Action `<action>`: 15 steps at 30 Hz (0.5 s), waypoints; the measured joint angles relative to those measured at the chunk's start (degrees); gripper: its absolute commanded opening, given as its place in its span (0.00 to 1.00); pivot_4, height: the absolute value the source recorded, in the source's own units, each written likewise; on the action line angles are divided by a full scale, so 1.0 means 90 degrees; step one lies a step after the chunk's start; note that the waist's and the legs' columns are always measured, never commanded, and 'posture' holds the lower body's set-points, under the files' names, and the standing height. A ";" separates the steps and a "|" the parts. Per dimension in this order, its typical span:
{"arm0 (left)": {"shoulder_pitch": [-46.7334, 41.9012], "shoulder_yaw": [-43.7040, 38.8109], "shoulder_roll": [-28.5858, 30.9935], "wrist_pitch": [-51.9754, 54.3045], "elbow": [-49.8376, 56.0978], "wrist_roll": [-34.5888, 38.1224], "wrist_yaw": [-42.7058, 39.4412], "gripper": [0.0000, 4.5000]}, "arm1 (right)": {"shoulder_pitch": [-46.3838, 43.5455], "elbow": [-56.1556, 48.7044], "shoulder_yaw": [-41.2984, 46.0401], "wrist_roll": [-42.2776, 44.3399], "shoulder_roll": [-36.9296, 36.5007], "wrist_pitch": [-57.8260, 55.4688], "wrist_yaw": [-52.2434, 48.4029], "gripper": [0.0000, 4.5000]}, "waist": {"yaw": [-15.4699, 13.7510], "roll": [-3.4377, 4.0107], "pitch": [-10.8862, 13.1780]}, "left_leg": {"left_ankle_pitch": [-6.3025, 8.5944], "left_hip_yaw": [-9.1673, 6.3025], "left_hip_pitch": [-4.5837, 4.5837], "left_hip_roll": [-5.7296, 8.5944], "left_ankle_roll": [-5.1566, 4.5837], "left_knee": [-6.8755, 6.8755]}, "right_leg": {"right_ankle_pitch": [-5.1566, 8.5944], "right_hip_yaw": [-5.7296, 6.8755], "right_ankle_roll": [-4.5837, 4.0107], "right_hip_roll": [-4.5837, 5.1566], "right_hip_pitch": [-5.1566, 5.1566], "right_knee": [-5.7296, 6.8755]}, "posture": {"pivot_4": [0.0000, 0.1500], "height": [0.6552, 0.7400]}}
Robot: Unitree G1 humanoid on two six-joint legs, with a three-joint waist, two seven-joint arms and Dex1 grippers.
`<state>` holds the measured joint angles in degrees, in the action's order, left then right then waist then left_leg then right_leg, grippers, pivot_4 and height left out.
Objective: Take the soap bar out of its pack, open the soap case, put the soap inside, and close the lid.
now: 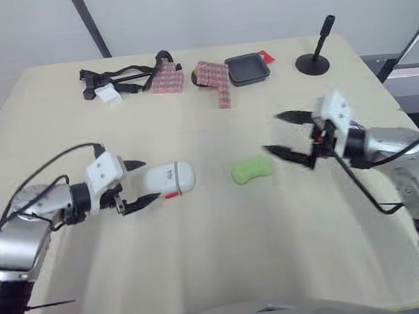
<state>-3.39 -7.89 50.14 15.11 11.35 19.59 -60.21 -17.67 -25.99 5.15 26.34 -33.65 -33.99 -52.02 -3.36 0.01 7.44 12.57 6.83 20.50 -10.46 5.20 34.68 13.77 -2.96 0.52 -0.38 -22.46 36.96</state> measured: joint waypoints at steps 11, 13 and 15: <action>0.0261 -0.0123 0.0011 -0.0007 -0.0085 0.0081 -0.0053 1.00 | 0.0152 -0.0011 -0.0265 0.0177 -0.0219 0.0151 -0.0118 0.99 | -0.0066 -0.0007 -0.0004 | 0.0004 -0.0004 0.0021 0.0007 0.0003 -0.0001 | -0.0001 0.0023 0.0003 0.0004 -0.0001 -0.0021 | 1.00 1.00; 0.0260 -0.0123 0.0012 -0.0009 -0.0088 0.0080 -0.0077 1.00 | 0.0152 -0.0030 -0.0344 0.0175 -0.0237 0.0177 -0.0125 0.99 | -0.0055 -0.0008 -0.0004 | 0.0004 -0.0004 0.0018 0.0006 0.0004 -0.0001 | -0.0001 0.0023 0.0003 0.0004 -0.0001 -0.0021 | 1.00 1.00; 0.0228 -0.0123 0.0012 -0.0015 -0.0116 0.0075 -0.0079 1.00 | 0.0144 -0.0033 -0.0582 0.0124 -0.0246 0.0219 -0.0120 0.99 | -0.0049 -0.0009 -0.0005 | 0.0004 -0.0005 0.0016 0.0006 0.0004 -0.0001 | -0.0001 0.0024 0.0003 0.0004 0.0003 -0.0021 | 1.00 1.00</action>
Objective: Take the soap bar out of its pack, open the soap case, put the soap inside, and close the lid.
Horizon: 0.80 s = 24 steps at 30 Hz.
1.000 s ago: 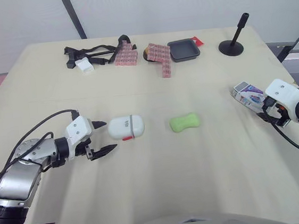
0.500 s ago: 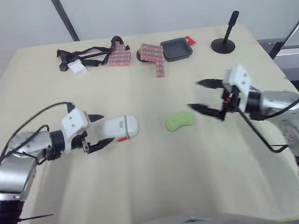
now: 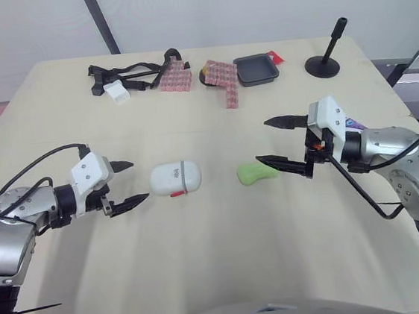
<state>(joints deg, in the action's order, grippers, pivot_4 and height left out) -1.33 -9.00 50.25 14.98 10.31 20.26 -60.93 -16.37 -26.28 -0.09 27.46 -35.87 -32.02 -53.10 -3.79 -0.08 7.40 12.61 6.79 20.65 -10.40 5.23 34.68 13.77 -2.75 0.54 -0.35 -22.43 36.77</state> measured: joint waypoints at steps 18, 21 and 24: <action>-0.0819 0.0582 0.0259 0.0230 -0.0373 -0.0046 -0.0731 1.00 | -0.0297 0.0391 -0.1113 -0.0416 0.0546 0.0485 0.0131 0.99 | 0.0003 -0.0001 -0.0001 | 0.0000 0.0000 -0.0008 0.0002 0.0000 0.0001 | 0.0000 0.0003 0.0000 0.0001 -0.0003 0.0002 | 1.00 1.00; -0.1004 0.0754 0.0259 0.0203 -0.0525 -0.0139 -0.0876 1.00 | -0.0340 0.0507 -0.1241 -0.0516 0.0592 0.0608 0.0105 0.99 | 0.0004 -0.0001 -0.0001 | 0.0000 0.0000 -0.0005 0.0002 0.0000 0.0001 | 0.0000 0.0003 0.0000 0.0001 -0.0002 0.0002 | 1.00 1.00; -0.1526 0.1147 0.0232 0.0069 -0.0953 -0.0378 -0.1043 1.00 | -0.0433 0.0619 -0.1344 -0.0644 0.0700 0.0693 0.0140 0.99 | -0.0020 -0.0001 -0.0001 | -0.0002 -0.0001 -0.0011 0.0003 0.0001 0.0004 | 0.0000 0.0005 0.0000 0.0002 -0.0005 0.0009 | 1.00 1.00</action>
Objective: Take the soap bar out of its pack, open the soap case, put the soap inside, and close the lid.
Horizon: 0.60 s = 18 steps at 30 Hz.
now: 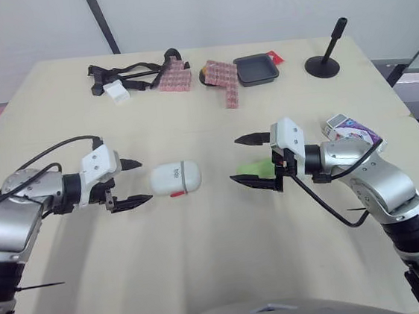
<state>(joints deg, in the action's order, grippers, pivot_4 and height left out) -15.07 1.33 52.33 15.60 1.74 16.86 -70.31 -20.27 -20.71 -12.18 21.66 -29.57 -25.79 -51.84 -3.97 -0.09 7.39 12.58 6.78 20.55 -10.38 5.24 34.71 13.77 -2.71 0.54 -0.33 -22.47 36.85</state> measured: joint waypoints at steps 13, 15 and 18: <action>-0.1365 0.1111 -0.0690 -0.0865 -0.1496 -0.0669 -0.0723 1.00 | 0.0210 -0.0070 -0.0116 -0.0244 -0.0014 0.0069 0.0190 0.99 | -0.0053 -0.0001 0.0000 | 0.0001 0.0002 0.0023 0.0001 0.0000 0.0000 | 0.0000 -0.0002 0.0000 0.0000 0.0002 0.0025 | 1.00 1.00; -0.1543 0.1242 -0.0841 -0.1036 -0.1805 -0.0794 -0.0821 1.00 | 0.0264 -0.0113 -0.0112 -0.0260 -0.0029 0.0062 0.0235 0.99 | -0.0061 -0.0001 0.0000 | 0.0001 0.0001 0.0023 0.0001 0.0000 0.0001 | 0.0000 -0.0002 0.0000 0.0001 0.0002 0.0026 | 1.00 1.00; -0.1620 0.1364 -0.0978 -0.1207 -0.2112 -0.0934 -0.0906 1.00 | 0.0311 -0.0204 -0.0100 -0.0270 -0.0080 0.0047 0.0287 0.99 | -0.0047 -0.0001 0.0000 | 0.0001 0.0001 0.0024 0.0000 0.0000 0.0001 | 0.0000 -0.0002 0.0000 -0.0001 0.0002 0.0028 | 1.00 1.00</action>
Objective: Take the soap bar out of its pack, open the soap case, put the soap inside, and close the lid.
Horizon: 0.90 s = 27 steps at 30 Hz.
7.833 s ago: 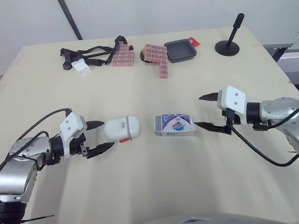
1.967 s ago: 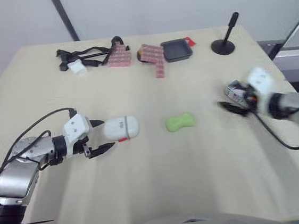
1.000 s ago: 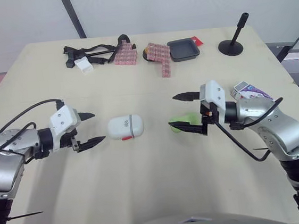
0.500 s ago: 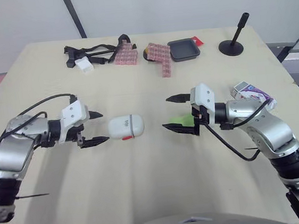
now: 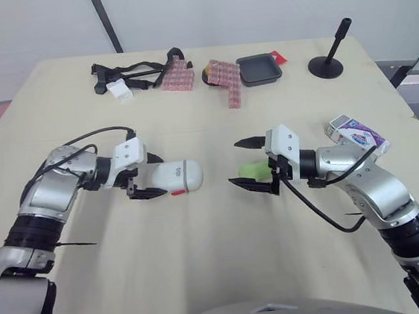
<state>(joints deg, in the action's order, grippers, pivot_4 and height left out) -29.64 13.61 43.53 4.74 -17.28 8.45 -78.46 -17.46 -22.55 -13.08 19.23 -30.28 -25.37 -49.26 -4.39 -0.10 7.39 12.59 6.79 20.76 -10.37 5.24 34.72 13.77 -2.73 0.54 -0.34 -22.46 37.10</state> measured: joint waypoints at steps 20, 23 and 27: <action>-0.0372 0.0179 -0.0469 -0.0695 -0.0773 -0.0379 -0.0368 0.77 | 0.0166 -0.0127 0.0015 -0.0008 -0.0110 -0.0085 0.0278 1.00 | -0.0023 -0.0001 0.0000 | 0.0000 -0.0001 0.0002 0.0000 0.0000 0.0001 | 0.0000 0.0001 0.0000 0.0002 0.0001 0.0001 | 1.00 1.00; -0.0371 0.0178 -0.0469 -0.0731 -0.0772 -0.0394 -0.0357 0.77 | 0.0166 -0.0136 0.0017 0.0009 -0.0095 -0.0212 0.0324 1.00 | -0.0019 -0.0001 0.0000 | 0.0000 0.0000 0.0002 0.0000 0.0000 0.0001 | 0.0000 0.0001 0.0000 0.0002 0.0001 0.0002 | 1.00 1.00; -0.0349 0.0169 -0.0457 -0.0753 -0.0708 -0.0405 -0.0290 0.77 | 0.0159 -0.0167 0.0037 0.0103 -0.0099 -0.0544 0.0345 1.00 | -0.0018 -0.0001 0.0000 | 0.0000 -0.0001 0.0002 0.0000 0.0000 0.0001 | 0.0000 0.0001 0.0000 0.0002 0.0001 0.0001 | 1.00 1.00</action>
<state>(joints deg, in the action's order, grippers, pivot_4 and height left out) -32.79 15.13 39.42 -2.04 -23.64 4.81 -81.07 -16.03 -24.05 -12.75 20.15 -31.17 -30.26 -46.15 -4.56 -0.10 7.39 12.59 6.78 20.78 -10.37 5.24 34.73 13.77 -2.72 0.54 -0.32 -22.45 37.11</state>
